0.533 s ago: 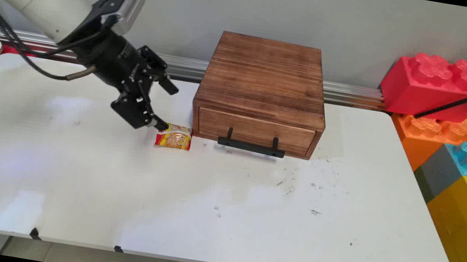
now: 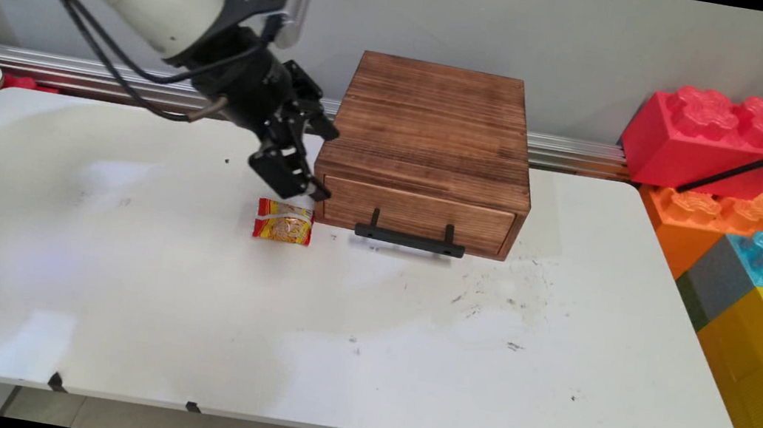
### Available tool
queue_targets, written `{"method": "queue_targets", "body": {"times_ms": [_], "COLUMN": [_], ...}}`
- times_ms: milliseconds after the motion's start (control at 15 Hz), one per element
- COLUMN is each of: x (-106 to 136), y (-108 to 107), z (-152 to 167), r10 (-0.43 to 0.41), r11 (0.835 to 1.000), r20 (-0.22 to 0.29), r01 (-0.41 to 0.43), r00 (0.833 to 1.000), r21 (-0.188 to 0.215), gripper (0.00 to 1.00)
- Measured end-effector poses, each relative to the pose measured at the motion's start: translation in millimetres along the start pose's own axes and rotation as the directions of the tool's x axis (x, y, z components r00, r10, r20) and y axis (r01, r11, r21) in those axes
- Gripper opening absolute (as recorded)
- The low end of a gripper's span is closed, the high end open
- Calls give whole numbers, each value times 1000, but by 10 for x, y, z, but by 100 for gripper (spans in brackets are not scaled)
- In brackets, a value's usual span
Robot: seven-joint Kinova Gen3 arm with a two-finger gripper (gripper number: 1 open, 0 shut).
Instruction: Open the drawer
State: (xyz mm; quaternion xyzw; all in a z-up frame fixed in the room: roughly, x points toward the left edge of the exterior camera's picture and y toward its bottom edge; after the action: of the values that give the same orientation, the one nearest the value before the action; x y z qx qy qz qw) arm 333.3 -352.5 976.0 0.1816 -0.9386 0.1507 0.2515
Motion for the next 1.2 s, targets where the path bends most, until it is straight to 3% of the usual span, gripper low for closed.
{"method": "queue_targets", "body": {"times_ms": [733, 1200], "x": [528, 763], "y": [-39, -84], "z": [409, 823], "r10": [6, -15], "r11": [998, 998], "r20": [81, 123], "r01": [-11, 7], "r00": [997, 992], "r21": [61, 68], "gripper": [100, 100]}}
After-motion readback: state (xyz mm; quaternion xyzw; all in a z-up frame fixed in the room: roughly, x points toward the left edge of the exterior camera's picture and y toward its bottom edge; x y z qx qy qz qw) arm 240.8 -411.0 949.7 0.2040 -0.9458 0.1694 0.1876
